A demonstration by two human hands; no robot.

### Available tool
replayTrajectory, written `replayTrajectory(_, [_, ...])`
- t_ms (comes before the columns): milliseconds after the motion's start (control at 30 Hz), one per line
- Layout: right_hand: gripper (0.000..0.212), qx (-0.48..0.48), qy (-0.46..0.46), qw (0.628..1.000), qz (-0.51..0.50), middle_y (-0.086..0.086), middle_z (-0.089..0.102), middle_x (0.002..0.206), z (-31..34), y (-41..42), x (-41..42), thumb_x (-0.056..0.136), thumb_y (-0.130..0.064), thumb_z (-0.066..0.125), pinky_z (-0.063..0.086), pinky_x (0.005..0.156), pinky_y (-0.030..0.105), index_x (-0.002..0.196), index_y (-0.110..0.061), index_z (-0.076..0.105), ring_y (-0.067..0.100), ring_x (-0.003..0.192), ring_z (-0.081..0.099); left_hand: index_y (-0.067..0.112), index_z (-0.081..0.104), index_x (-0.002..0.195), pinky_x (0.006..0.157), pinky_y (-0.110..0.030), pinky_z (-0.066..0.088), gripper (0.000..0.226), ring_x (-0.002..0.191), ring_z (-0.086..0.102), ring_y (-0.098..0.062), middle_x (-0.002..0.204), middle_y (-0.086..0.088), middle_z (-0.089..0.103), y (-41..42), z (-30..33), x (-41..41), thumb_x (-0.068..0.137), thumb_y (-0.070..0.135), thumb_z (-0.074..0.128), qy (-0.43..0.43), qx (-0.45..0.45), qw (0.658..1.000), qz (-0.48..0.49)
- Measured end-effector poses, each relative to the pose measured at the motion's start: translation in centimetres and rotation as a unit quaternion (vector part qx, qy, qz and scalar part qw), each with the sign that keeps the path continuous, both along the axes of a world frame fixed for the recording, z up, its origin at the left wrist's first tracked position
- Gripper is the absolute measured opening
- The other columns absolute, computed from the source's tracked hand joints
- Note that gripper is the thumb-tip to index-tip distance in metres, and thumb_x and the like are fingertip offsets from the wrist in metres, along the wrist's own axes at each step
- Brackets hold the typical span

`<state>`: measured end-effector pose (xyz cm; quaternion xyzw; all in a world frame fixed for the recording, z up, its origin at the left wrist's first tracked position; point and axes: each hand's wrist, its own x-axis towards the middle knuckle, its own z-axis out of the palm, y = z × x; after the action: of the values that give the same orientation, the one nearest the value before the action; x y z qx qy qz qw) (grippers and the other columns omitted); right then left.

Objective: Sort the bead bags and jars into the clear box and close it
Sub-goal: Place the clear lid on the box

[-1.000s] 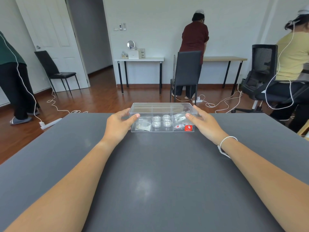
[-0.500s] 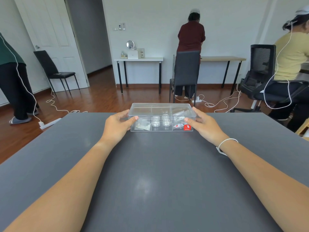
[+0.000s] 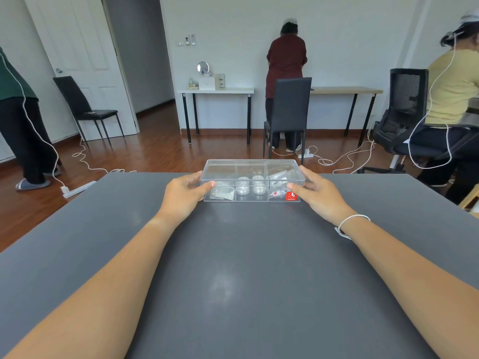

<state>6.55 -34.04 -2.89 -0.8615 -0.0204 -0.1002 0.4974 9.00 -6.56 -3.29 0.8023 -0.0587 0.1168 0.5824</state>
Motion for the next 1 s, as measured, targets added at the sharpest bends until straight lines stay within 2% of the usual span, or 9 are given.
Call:
replayTrajectory(133, [0.065,0.009,-0.006,1.0,-0.004,-0.003,0.043,0.144,-0.01,-0.04,-0.2,0.083,-0.035,0.06,0.036,0.105,0.037,0.141,-0.027,0.03,0.019,0.128,0.046,0.038,0.059,0.107,0.089,-0.034,0.052,0.032,0.09,0.061,-0.015,0.092,0.014,0.067,-0.07,0.02,0.05,0.08,0.022,0.067,-0.011,-0.001,1.0,-0.016])
replayTrajectory(200, [0.065,0.013,-0.006,1.0,-0.006,-0.003,0.044,0.144,-0.03,0.01,-0.32,0.083,-0.034,0.061,0.037,0.104,0.036,0.14,-0.027,0.03,0.019,0.127,0.047,0.037,0.059,0.108,0.09,-0.034,0.052,0.033,0.091,0.061,-0.015,0.093,0.013,0.067,0.01,0.01,0.17,0.08,0.022,0.067,-0.009,-0.001,1.0,-0.02])
replayTrajectory(300, [0.066,0.013,-0.003,1.0,-0.012,-0.002,0.043,0.144,-0.04,-0.04,-0.4,0.084,-0.034,0.061,0.036,0.105,0.036,0.141,-0.025,0.029,0.019,0.127,0.046,0.027,0.061,0.115,0.093,-0.038,0.051,0.036,0.091,0.061,-0.015,0.098,0.007,0.068,-0.01,-0.06,0.27,0.08,0.023,0.068,-0.001,0.001,1.0,-0.018])
replayTrajectory(367, [0.067,0.01,-0.001,1.0,-0.014,-0.001,0.043,0.145,-0.06,-0.08,-0.44,0.084,-0.034,0.06,0.036,0.105,0.037,0.141,-0.025,0.028,0.019,0.128,0.046,0.034,0.062,0.11,0.095,-0.04,0.05,0.033,0.089,0.06,-0.017,0.097,0.005,0.069,-0.04,-0.17,0.25,0.08,0.024,0.068,0.0,0.004,1.0,-0.021])
replayTrajectory(567, [0.067,0.0,0.002,1.0,-0.016,-0.002,0.041,0.146,-0.09,-0.08,-0.52,0.084,-0.036,0.059,0.035,0.106,0.036,0.142,-0.026,0.026,0.019,0.128,0.045,0.048,0.06,0.092,0.095,-0.039,0.05,0.028,0.086,0.06,-0.016,0.088,0.014,0.068,0.07,-0.3,0.29,0.078,0.025,0.069,-0.003,0.004,1.0,-0.02])
replayTrajectory(700, [0.069,-0.003,0.004,1.0,-0.015,-0.003,0.038,0.148,-0.1,-0.1,-0.41,0.084,-0.038,0.059,0.034,0.107,0.036,0.143,-0.027,0.025,0.018,0.13,0.044,0.048,0.061,0.095,0.095,-0.037,0.05,0.029,0.087,0.061,-0.016,0.092,0.012,0.069,0.08,-0.54,0.45,0.078,0.025,0.069,-0.007,-0.004,1.0,-0.024])
replayTrajectory(867, [0.069,-0.007,0.0,1.0,-0.017,-0.003,0.037,0.148,-0.32,-0.18,-0.34,0.084,-0.038,0.059,0.034,0.106,0.035,0.143,-0.027,0.024,0.018,0.13,0.043,0.038,0.062,0.109,0.093,-0.029,0.048,0.034,0.09,0.063,-0.005,0.095,0.016,0.067,0.08,-0.79,0.42,0.079,0.026,0.069,-0.01,0.005,1.0,-0.023])
replayTrajectory(933, [0.07,-0.012,0.0,1.0,-0.016,-0.003,0.036,0.148,-0.38,-0.21,-0.28,0.083,-0.038,0.059,0.034,0.106,0.035,0.143,-0.026,0.023,0.018,0.13,0.043,0.03,0.06,0.117,0.088,-0.021,0.046,0.039,0.088,0.062,-0.004,0.096,0.017,0.065,0.09,-0.8,0.31,0.078,0.027,0.069,-0.014,0.019,1.0,-0.015])
replayTrajectory(1000, [0.071,-0.017,-0.001,1.0,-0.013,-0.002,0.035,0.149,-0.53,-0.31,-0.11,0.083,-0.038,0.059,0.034,0.106,0.034,0.143,-0.025,0.024,0.018,0.131,0.042,0.027,0.058,0.121,0.077,-0.008,0.042,0.044,0.085,0.06,0.001,0.099,0.017,0.063,0.03,-0.82,0.23,0.078,0.028,0.069,-0.019,0.029,0.999,-0.01])
